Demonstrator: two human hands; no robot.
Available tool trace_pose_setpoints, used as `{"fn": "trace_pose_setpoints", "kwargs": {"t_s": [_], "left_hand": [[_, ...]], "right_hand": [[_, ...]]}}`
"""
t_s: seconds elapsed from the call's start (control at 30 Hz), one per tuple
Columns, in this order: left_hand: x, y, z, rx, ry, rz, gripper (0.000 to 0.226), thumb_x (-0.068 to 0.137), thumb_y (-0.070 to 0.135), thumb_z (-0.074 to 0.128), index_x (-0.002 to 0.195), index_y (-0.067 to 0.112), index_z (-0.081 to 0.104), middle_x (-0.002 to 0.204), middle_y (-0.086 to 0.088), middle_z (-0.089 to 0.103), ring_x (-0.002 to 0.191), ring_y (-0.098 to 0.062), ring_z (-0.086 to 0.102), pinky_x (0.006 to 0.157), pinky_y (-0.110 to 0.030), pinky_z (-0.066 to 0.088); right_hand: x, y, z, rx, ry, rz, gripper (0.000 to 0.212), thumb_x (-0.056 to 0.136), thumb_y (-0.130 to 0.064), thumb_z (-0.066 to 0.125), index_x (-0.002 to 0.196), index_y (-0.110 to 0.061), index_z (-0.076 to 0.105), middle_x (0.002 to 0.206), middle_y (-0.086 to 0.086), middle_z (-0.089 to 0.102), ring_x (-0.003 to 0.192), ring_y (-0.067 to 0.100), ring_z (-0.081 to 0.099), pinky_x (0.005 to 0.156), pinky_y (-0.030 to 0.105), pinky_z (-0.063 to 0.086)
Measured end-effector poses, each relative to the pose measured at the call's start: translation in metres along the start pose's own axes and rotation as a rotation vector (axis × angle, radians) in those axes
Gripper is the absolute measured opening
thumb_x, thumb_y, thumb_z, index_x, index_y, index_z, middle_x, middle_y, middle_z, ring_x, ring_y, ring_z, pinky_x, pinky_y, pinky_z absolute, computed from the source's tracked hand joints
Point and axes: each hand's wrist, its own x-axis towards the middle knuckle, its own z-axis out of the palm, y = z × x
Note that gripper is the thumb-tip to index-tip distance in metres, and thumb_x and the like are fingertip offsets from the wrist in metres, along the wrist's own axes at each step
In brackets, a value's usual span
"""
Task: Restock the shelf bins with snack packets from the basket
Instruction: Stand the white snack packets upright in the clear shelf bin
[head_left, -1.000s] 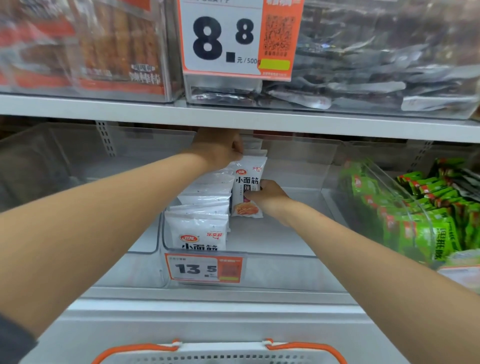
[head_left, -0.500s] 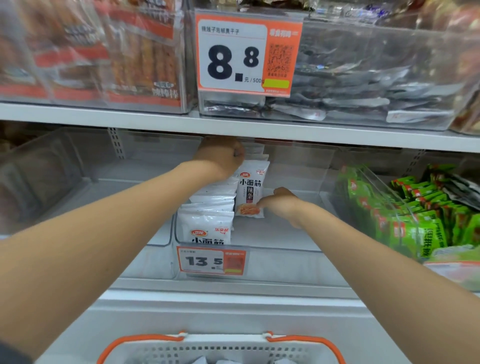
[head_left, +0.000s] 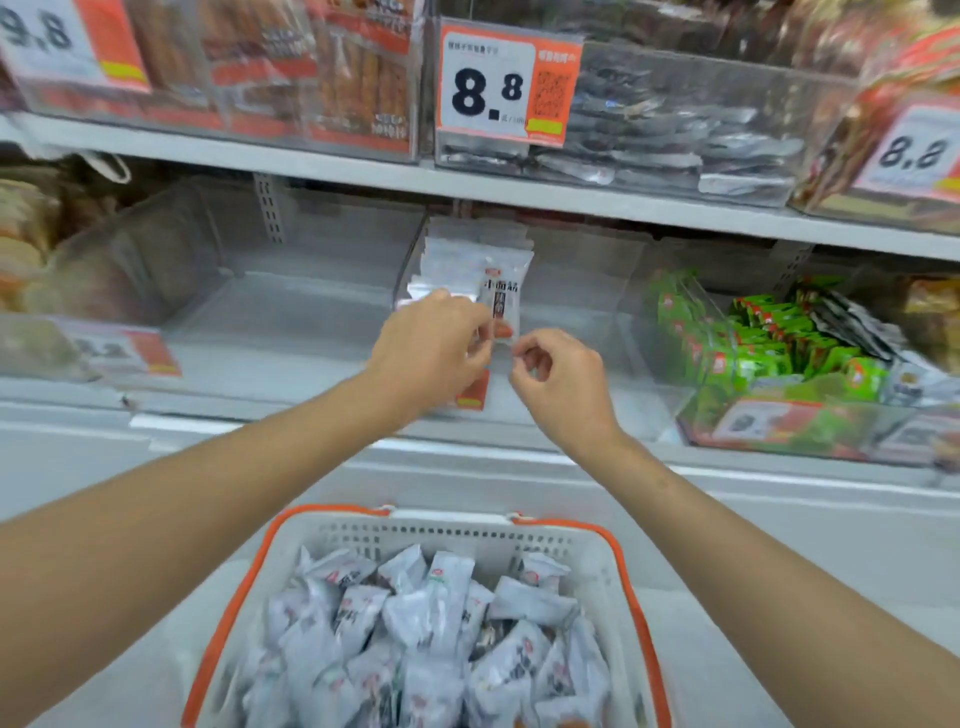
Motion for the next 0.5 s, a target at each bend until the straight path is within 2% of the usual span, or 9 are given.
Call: {"fn": "trace_pose_setpoints", "kwargs": {"t_s": [0.07,0.17,0.27,0.37,0.43,0.5], "left_hand": [[-0.034,0.002,0.011,-0.030,-0.086,-0.030,0.007,0.087,0.027,0.056,0.081,0.025,0.060,0.091,0.006,0.066,0.092,-0.022,0.059,0.071,-0.035,0.049],[-0.076,-0.007,0.031,-0.112,-0.295,-0.125,0.009,0.089,0.031,0.058,0.090,0.027,0.065,0.090,0.010,0.066,0.087,-0.017,0.061,0.072,-0.033,0.050],[-0.105,-0.023,0.050,-0.148,-0.550,-0.214,0.015,0.091,0.033,0.059,0.103,0.026,0.065,0.098,0.010,0.066,0.086,-0.013,0.058,0.075,-0.030,0.049],[-0.125,-0.047,0.066,-0.113,-0.702,-0.275,0.013,0.091,0.030,0.060,0.101,0.027,0.066,0.102,0.008,0.065,0.089,-0.013,0.058,0.078,-0.030,0.048],[-0.133,-0.066,0.073,-0.068,-0.754,-0.321,0.011,0.090,0.025,0.060,0.098,0.027,0.066,0.103,0.008,0.063,0.091,-0.013,0.056,0.082,-0.031,0.049],[-0.135,-0.080,0.077,0.032,-0.822,-0.324,0.013,0.089,0.023,0.059,0.100,0.028,0.065,0.103,0.009,0.056,0.095,-0.014,0.053,0.086,-0.032,0.048]], "right_hand": [[-0.024,-0.001,0.008,0.004,-0.088,0.021,0.010,0.076,-0.008,0.063,0.080,-0.016,0.068,0.070,-0.009,0.057,0.062,0.011,0.050,0.065,0.029,0.044],[-0.059,0.003,0.026,-0.013,-0.279,0.063,0.011,0.079,-0.011,0.061,0.084,-0.017,0.068,0.076,-0.007,0.062,0.069,0.013,0.055,0.069,0.030,0.048],[-0.089,0.014,0.050,-0.085,-0.514,0.118,0.014,0.082,-0.013,0.058,0.089,-0.017,0.069,0.084,-0.004,0.067,0.077,0.017,0.059,0.073,0.034,0.051],[-0.120,0.041,0.073,-0.132,-0.745,0.257,0.018,0.084,-0.010,0.057,0.096,-0.016,0.069,0.095,0.001,0.069,0.088,0.020,0.063,0.081,0.038,0.053],[-0.143,0.058,0.086,-0.182,-0.934,0.319,0.032,0.086,-0.010,0.057,0.116,-0.017,0.065,0.117,0.004,0.065,0.107,0.023,0.061,0.091,0.038,0.052],[-0.166,0.067,0.102,-0.316,-1.137,0.205,0.056,0.087,-0.010,0.057,0.141,-0.019,0.046,0.141,0.005,0.049,0.125,0.025,0.051,0.100,0.040,0.047]]}}
